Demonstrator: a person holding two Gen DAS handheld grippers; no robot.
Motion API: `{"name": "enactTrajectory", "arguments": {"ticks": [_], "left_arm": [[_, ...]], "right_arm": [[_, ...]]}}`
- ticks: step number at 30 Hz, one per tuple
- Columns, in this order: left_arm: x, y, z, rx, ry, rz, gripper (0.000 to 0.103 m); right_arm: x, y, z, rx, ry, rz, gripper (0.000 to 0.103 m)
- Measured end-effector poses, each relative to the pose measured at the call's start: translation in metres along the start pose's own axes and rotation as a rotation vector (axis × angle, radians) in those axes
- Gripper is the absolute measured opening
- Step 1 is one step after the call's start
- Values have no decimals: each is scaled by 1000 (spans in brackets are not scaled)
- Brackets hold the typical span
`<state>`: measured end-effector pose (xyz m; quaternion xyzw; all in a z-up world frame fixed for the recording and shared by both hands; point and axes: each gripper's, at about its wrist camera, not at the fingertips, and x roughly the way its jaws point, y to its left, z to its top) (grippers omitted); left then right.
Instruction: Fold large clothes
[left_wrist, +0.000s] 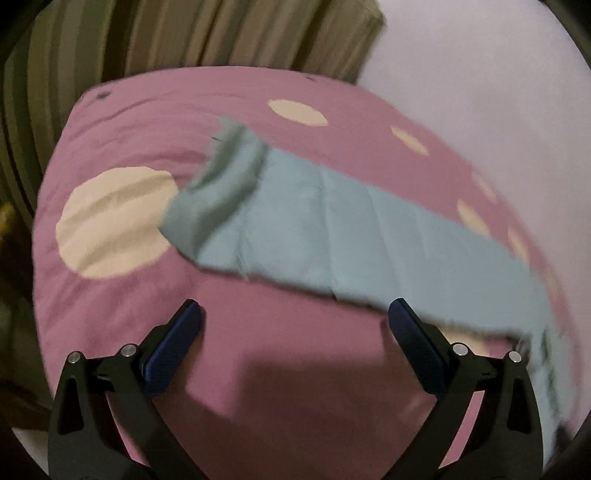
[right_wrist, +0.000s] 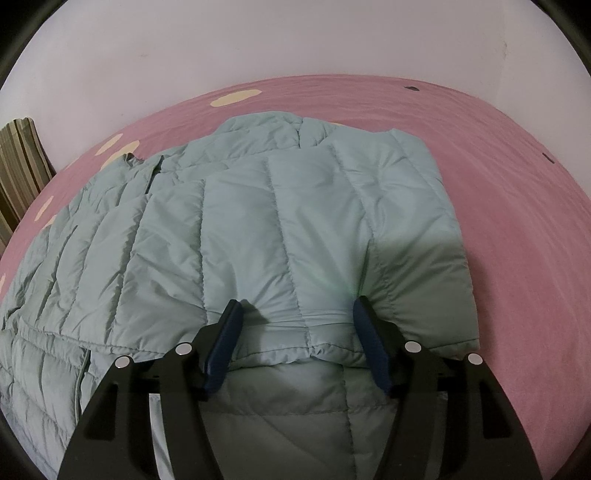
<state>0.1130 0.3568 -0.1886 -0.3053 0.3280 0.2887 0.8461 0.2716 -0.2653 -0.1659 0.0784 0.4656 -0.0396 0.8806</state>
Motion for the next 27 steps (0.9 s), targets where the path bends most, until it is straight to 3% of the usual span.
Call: {"name": "enactTrajectory", "arguments": {"ticks": [6,7,10,16,21,27], "left_arm": [[13,10,20,-95,-38,-30,84],[15,11,23,-101,-36,-44,71],[19,18,27,-149,-39,-92,48],[27,19,37,-150,-24,-102,10],[9,-21,45,-7,-99,-65,5],[-24,-123,39,188,-160,-204,5]], "right_arm": [[0,1,0,0,-1,-2,63],[0,1,0,0,-1,-1,63],[0,1,0,1,-1,-1,63],[0,0,0,0,-1,0,63],[0,0,1,0,-2,2,63],[1,0,1,2,-3,6,63]]}}
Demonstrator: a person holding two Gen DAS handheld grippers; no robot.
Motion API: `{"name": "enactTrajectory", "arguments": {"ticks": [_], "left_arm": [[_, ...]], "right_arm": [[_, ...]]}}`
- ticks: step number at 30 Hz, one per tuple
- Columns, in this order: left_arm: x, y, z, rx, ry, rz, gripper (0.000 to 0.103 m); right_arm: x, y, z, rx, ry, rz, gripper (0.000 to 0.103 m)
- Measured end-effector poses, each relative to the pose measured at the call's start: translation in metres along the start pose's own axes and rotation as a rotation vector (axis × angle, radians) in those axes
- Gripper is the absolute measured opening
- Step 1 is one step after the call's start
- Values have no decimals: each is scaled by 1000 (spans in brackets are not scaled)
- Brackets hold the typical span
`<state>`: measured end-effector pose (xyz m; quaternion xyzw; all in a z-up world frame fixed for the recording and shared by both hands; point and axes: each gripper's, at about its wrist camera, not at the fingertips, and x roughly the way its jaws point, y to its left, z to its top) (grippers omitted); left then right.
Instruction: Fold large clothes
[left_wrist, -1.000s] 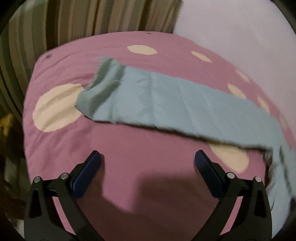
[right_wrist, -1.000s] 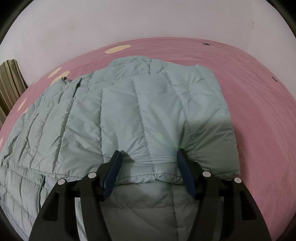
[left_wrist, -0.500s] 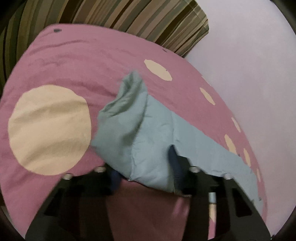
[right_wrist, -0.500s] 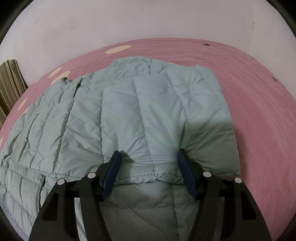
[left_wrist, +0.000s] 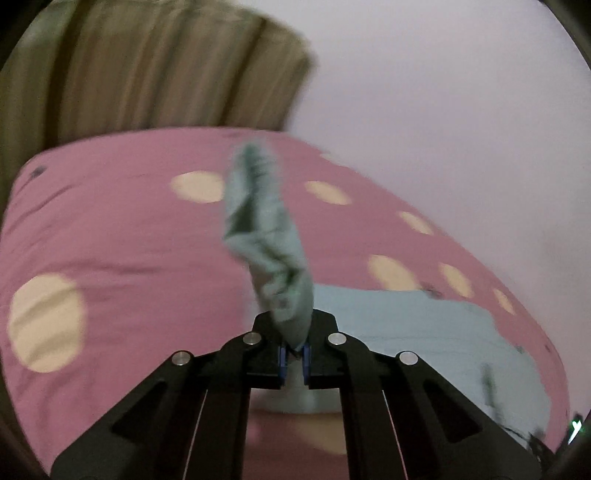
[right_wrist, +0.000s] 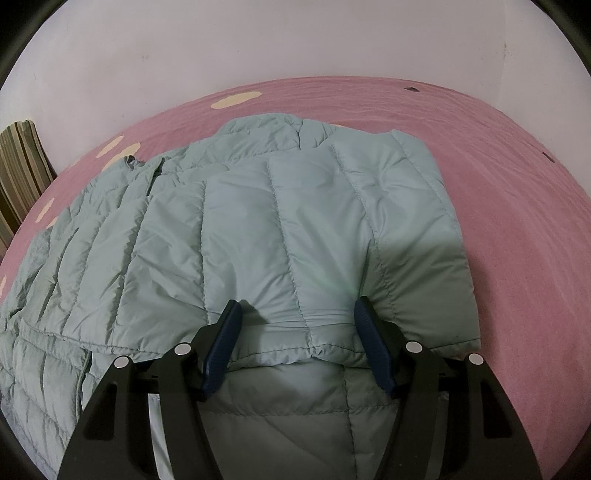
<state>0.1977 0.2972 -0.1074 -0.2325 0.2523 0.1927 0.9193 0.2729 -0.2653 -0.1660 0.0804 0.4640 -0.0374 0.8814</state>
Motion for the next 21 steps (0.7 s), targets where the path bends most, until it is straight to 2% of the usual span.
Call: {"name": "enactTrajectory", "arguments": {"ticks": [5,12,17,21], "left_arm": [[4,-131,-26,204,30,-183,4],[8,-274,-89,417,99,-372,4],[18,-333,-137,523,184,-426,4],[29,-348,-170,578,251,-437,4]], "right_arm": [[2,0,2,6,-2,9,63],[5,-1,4,13,-6,18,64],[6,0,3,18,-9,21,64],[7,1,3,19,-10,22,64]]}}
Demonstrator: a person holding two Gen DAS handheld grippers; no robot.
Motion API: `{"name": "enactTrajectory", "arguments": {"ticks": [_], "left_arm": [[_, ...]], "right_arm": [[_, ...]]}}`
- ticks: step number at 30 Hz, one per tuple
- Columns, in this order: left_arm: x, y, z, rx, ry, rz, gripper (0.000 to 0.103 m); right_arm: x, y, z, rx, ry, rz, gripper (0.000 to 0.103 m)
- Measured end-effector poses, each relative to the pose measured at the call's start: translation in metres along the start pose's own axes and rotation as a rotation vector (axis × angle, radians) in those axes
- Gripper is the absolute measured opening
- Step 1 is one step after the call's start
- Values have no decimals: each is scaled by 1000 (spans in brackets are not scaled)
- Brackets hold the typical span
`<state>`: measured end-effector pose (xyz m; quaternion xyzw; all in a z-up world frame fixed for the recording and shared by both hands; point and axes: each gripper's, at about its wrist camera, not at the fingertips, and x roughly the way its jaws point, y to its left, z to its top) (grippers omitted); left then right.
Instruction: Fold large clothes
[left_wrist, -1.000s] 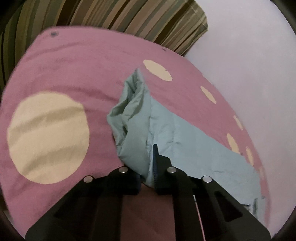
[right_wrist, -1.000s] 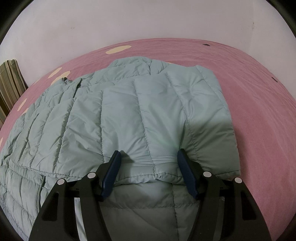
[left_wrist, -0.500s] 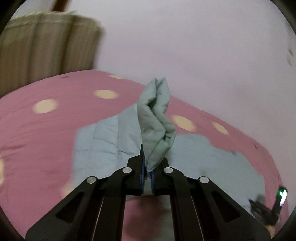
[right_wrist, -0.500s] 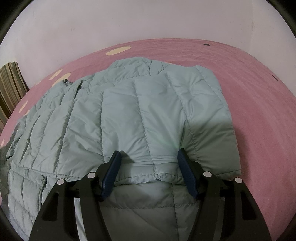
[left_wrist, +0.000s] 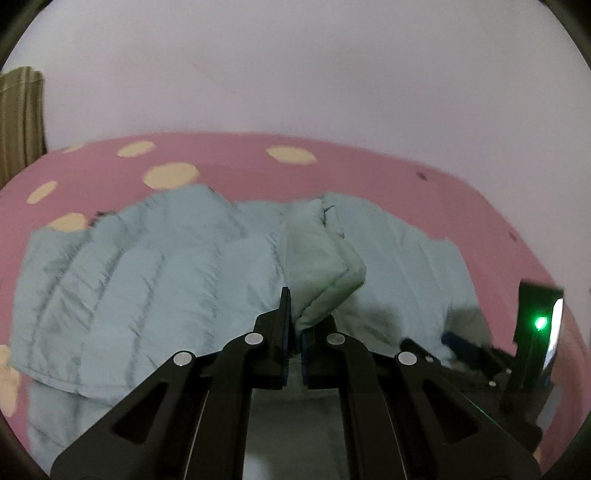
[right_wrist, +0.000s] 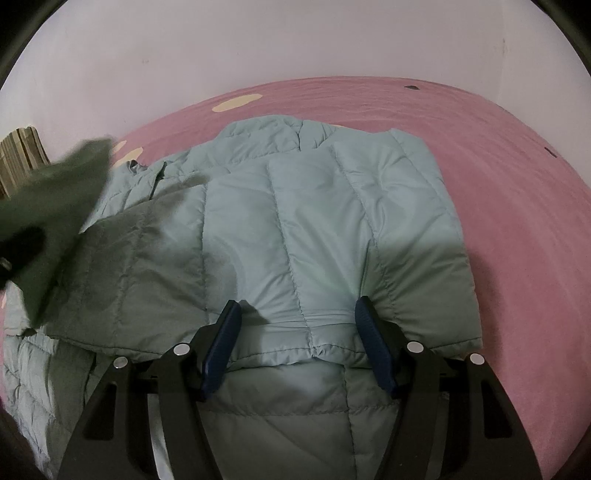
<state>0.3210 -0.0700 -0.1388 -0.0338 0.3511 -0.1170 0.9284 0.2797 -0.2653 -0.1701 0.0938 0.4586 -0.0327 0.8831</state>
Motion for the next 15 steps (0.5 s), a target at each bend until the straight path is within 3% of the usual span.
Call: {"name": "enactTrajectory", "arguments": {"ticks": [3,5,7,9,15], "left_arm": [[9,-10,-10,27,35,-1,6],[9,-18,-12,35,48,-5,16],[4,-21,-12,39,39,-13,44],[-6,-23,-13,40,19,-26,60],[-47,-17,-10,59,-14,-58,67]], "right_arm": [[0,0,0,1,0,0,64],[0,1,0,0,0,-2,64],[1,0,0,-1,0,-2,64],[1,0,0,0,0,-2,64],[2,1,2,1,2,0,64]]}}
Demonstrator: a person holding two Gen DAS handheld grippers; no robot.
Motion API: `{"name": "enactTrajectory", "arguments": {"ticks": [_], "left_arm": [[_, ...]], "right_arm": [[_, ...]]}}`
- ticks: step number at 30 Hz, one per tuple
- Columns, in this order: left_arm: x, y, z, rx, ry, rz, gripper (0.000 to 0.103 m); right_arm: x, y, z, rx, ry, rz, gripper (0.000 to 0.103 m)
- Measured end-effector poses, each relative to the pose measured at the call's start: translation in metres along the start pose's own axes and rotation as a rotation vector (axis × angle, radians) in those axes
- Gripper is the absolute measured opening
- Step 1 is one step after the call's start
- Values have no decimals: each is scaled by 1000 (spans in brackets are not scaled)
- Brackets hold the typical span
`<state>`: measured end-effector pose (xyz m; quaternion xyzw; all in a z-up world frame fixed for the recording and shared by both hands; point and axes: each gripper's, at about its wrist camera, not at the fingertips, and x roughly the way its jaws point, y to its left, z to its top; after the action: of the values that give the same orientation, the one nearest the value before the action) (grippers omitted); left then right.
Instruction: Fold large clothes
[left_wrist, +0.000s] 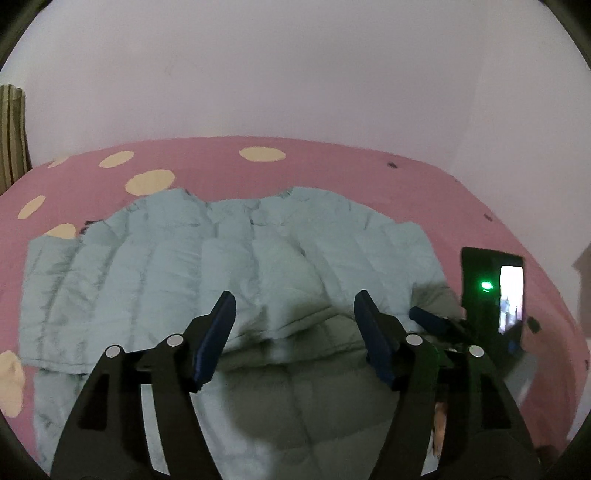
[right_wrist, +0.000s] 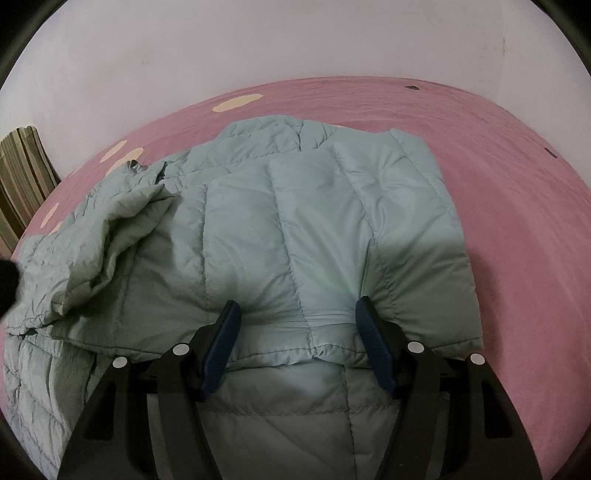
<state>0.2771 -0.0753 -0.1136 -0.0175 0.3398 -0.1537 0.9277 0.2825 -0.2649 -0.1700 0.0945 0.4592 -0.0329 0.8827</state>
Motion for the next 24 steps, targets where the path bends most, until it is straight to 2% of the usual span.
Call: {"name": "enactTrajectory", "arguments": {"ticks": [3,7,12,17,20,21,22,24], "left_arm": [[-26,25,0,-30,-32,27,67],[-54,70,-5,-44,-73,148,68],[-76,133,-19,-102,-95,303,68],[-83,177,-32,-197,-80,374,68],[-82,190,-38,-217,-58,391,69],[-81,192,-39,-218,-51,394,69],[-81,193,-39,-219,-48,393,69],[-80,195,-38,-219,-42,390,69]], "right_arm": [[-4,2,3,-1,3,-4,64],[-22,4,8,26,-21,6,64],[-52,30,25,55,-84,109,64],[-31,69,32,62,-7,227,64],[-10,91,30,41,45,245,64],[-6,95,29,46,56,255,55],[-3,98,28,46,57,258,35],[-5,102,30,27,55,269,19]]}}
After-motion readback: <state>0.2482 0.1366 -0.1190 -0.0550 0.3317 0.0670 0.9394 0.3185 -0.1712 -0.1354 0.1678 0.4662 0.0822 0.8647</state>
